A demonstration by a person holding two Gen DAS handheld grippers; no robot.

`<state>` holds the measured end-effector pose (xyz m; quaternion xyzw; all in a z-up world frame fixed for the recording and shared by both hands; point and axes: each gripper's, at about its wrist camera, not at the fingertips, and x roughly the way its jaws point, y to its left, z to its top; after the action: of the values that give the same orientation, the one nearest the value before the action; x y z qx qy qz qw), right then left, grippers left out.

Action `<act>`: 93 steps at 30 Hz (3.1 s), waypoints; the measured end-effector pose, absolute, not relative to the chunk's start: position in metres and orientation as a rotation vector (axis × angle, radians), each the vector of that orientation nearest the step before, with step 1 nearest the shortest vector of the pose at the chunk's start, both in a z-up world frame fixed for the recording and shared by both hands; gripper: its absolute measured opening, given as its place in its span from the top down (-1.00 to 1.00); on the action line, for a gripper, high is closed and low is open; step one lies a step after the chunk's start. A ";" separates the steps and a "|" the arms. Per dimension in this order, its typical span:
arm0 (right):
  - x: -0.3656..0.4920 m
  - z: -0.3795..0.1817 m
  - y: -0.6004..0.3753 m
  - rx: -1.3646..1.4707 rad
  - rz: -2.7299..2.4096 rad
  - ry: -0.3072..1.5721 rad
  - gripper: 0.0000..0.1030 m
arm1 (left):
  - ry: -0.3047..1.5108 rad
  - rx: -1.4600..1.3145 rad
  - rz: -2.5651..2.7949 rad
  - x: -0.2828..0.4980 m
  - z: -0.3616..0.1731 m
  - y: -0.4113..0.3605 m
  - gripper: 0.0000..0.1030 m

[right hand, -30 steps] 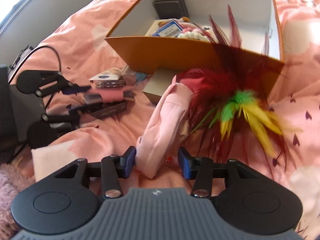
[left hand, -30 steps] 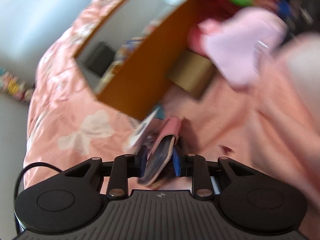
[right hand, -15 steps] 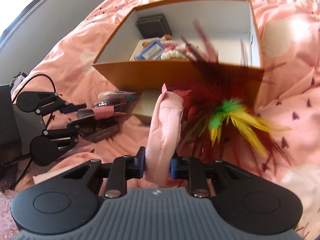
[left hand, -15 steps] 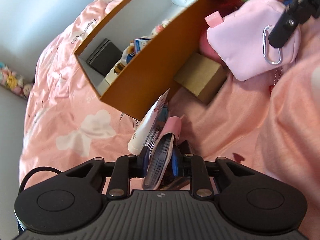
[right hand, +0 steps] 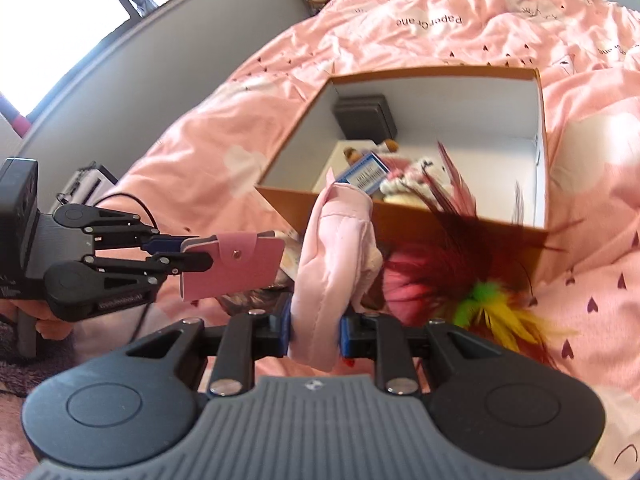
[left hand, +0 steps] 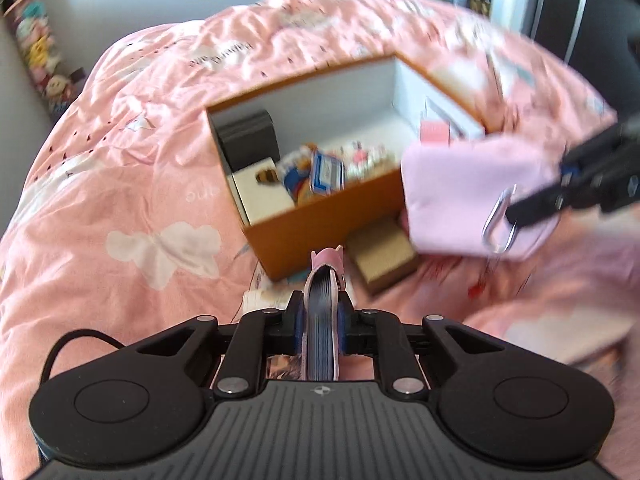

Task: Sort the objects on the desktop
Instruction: 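Grasp the pink pouch with the right gripper while the left grasps the pink wallet, then carry the pink pouch and pink wallet over the orange box with both grippers, then lower the pink pouch into the box and open the right gripper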

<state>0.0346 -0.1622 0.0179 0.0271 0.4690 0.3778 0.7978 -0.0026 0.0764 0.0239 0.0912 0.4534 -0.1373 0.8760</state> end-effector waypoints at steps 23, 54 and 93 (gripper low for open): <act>0.142 0.076 -0.159 -0.091 0.629 0.790 0.55 | 0.724 0.049 -0.354 0.125 0.085 0.067 0.66; 0.298 -0.037 -0.091 -0.047 0.866 1.228 0.51 | 0.955 0.027 -0.317 0.212 0.010 0.085 0.66; 0.291 -0.047 -0.071 -0.294 0.554 1.031 0.23 | 0.935 -0.088 -0.296 0.206 0.003 0.109 0.66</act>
<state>0.2914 -0.0714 -0.0470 -0.1382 0.4850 0.2605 0.8233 0.2060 0.1086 0.0030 -0.0421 0.4489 -0.1421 0.8812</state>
